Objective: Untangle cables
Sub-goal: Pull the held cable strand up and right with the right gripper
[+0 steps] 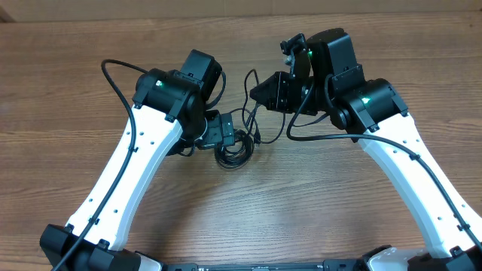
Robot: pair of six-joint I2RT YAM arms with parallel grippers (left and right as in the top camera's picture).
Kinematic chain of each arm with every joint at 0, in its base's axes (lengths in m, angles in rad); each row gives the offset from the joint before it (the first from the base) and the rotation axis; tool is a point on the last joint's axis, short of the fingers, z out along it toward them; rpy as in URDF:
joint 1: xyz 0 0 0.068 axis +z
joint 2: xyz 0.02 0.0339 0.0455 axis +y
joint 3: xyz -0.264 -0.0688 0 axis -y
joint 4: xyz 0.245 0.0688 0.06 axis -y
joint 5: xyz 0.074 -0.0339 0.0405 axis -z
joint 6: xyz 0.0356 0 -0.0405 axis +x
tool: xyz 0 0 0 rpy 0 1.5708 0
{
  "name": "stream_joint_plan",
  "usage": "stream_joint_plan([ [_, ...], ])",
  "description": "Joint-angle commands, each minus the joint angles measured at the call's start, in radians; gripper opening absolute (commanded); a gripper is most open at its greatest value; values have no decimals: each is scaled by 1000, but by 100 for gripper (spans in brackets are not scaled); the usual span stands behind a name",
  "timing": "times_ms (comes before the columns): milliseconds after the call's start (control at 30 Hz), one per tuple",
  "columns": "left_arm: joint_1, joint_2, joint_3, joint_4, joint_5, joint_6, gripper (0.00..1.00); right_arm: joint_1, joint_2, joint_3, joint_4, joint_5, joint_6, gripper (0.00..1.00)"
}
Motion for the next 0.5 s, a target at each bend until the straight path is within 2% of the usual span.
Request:
stream_joint_plan([
  [0, 2, -22, 0, 21, -8, -9, 100, 2, -18, 24, 14, -156, 16, 4],
  [133, 2, -19, 0, 43, -13, -9, 99, 2, -20, 24, 19, -258, 43, 4],
  [300, 1, 16, 0, 56, 6, -9, 87, 2, -26, 25, 71, -312, 66, 4],
  [367, 1, 45, 0, 51, 32, -8, 78, 2, -27, 25, 94, -319, 87, 4],
  [433, 1, 75, 0, 38, 58, 10, 63, 2, -27, 25, 111, -318, 87, 4],
  [467, 1, 92, 0, 27, 75, 31, 59, 2, -27, 25, 112, -306, 87, 4],
])
